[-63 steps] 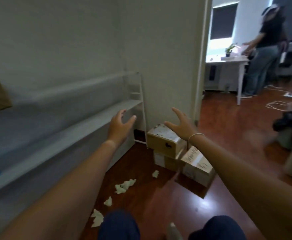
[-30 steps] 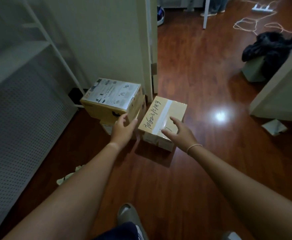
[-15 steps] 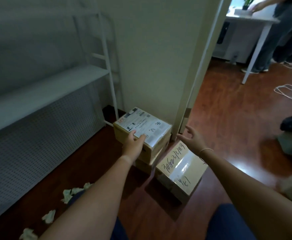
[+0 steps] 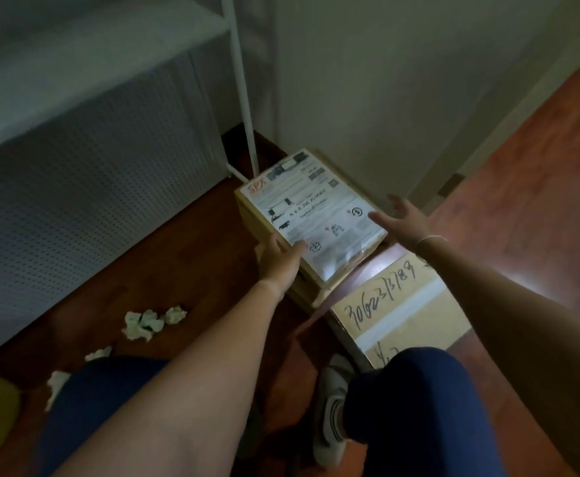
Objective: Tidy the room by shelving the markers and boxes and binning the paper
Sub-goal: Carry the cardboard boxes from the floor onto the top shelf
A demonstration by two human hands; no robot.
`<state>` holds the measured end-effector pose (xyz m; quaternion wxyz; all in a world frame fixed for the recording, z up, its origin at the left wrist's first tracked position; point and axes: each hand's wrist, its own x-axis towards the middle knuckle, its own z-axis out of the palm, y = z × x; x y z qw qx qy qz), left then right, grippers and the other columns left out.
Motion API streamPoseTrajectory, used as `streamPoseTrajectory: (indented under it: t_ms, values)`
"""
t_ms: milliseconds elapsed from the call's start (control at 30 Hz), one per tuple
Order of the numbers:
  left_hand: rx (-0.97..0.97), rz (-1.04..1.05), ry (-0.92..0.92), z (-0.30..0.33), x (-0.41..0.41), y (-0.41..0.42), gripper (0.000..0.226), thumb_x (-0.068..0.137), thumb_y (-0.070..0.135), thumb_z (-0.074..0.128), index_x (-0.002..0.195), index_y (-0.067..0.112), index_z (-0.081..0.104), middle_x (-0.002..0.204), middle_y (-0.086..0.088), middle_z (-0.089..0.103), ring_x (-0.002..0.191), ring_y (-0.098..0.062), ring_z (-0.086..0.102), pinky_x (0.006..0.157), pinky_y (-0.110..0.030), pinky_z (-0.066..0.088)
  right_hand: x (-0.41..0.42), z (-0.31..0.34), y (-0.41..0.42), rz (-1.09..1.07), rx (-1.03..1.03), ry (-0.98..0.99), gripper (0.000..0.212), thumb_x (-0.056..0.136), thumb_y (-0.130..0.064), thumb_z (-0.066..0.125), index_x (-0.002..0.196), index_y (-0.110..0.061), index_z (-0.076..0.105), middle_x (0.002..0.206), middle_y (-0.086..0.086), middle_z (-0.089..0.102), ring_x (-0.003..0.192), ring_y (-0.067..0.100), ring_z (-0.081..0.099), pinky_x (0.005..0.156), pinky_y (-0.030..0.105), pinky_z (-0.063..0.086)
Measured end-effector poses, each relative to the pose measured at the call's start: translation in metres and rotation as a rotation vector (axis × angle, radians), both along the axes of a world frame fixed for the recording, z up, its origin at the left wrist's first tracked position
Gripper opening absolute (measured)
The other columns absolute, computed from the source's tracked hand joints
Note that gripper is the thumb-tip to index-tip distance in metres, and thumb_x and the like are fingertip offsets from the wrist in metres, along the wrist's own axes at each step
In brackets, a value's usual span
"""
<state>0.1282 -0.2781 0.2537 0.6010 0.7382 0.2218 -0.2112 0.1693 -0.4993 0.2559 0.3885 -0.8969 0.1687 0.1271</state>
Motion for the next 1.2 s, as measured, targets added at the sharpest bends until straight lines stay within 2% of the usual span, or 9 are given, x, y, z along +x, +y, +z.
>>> streamPoseTrajectory:
  t_ms: [167,367,533,600,800,933,1067,1133,1200]
  values:
    - [-0.046,0.073,0.045,-0.046,0.029,-0.019,0.055,0.092,0.024,0.058,0.141,0.022,0.035,0.129,0.001,0.052,0.12,-0.018,0.051,0.101,-0.038,0.045,0.054,-0.044,-0.014,0.038,-0.031,0.08,0.074,0.083,-0.051,0.059,0.145,-0.023,0.029,0.149,0.005,0.038,0.131,0.028,0.044,0.101,0.035,0.038]
    - [-0.077,0.133,0.124,-0.086,0.043,-0.022,0.083,0.089,0.026,0.063,0.153,0.024,0.01,0.147,-0.003,0.045,0.135,-0.021,0.043,0.108,-0.038,0.036,0.088,-0.077,-0.015,0.081,-0.024,0.087,0.058,0.086,-0.035,0.062,0.136,-0.015,0.041,0.135,0.006,0.051,0.118,0.027,0.053,0.086,0.027,0.041]
    - [-0.142,0.15,0.196,-0.114,0.044,-0.026,0.073,0.09,0.034,0.061,0.15,0.024,0.02,0.14,-0.002,0.052,0.127,-0.022,0.05,0.103,-0.041,0.041,0.103,-0.1,-0.017,0.082,0.002,0.186,0.05,0.084,-0.037,0.065,0.123,-0.009,0.049,0.106,0.009,0.063,0.089,0.027,0.064,0.073,0.031,0.05]
    - [-0.169,0.154,0.205,-0.122,0.042,-0.029,0.073,0.09,0.036,0.06,0.149,0.03,0.018,0.136,-0.001,0.055,0.125,-0.025,0.052,0.105,-0.05,0.042,0.104,-0.107,-0.018,0.078,0.015,0.2,0.05,0.082,-0.038,0.067,0.12,-0.011,0.05,0.104,0.009,0.065,0.084,0.027,0.066,0.075,0.034,0.053]
    - [-0.196,0.224,0.134,-0.127,0.036,-0.022,0.061,0.094,0.024,0.054,0.148,0.026,0.025,0.135,-0.001,0.056,0.122,-0.022,0.053,0.105,-0.042,0.043,0.097,-0.109,-0.016,0.107,0.007,0.277,0.053,0.08,-0.042,0.068,0.118,-0.009,0.051,0.099,0.006,0.063,0.068,0.013,0.058,0.059,0.022,0.045]
    - [-0.225,0.275,0.08,-0.109,0.024,-0.003,0.05,0.098,0.02,0.05,0.144,0.024,0.032,0.135,-0.001,0.055,0.115,-0.016,0.053,0.095,-0.032,0.042,0.089,-0.092,-0.003,0.106,0.08,0.261,0.045,0.08,-0.039,0.069,0.113,-0.011,0.061,0.103,0.008,0.068,0.082,0.023,0.065,0.073,0.031,0.052]
    - [-0.227,0.34,0.032,-0.073,0.0,0.022,0.047,0.1,0.023,0.046,0.145,0.023,0.032,0.141,-0.002,0.052,0.129,-0.024,0.05,0.1,-0.035,0.042,0.071,-0.056,0.016,0.127,0.24,0.237,0.023,0.08,-0.034,0.071,0.095,-0.017,0.065,0.101,0.011,0.071,0.091,0.031,0.068,0.089,0.045,0.054]
    - [-0.233,0.357,-0.008,-0.045,-0.014,0.037,0.046,0.1,0.026,0.045,0.144,0.025,0.033,0.138,-0.002,0.053,0.126,-0.025,0.053,0.101,-0.044,0.046,0.06,-0.031,0.028,0.141,0.315,0.222,0.036,0.077,-0.035,0.073,0.104,-0.014,0.065,0.1,0.012,0.072,0.093,0.034,0.069,0.091,0.049,0.053]
    - [-0.228,0.372,-0.061,-0.013,-0.031,0.054,0.042,0.101,0.027,0.042,0.143,0.027,0.035,0.132,-0.001,0.057,0.113,-0.023,0.058,0.084,-0.041,0.054,0.05,-0.003,0.044,0.15,0.387,0.223,0.047,0.072,-0.038,0.074,0.11,-0.011,0.065,0.099,0.014,0.073,0.092,0.035,0.069,0.091,0.052,0.052]
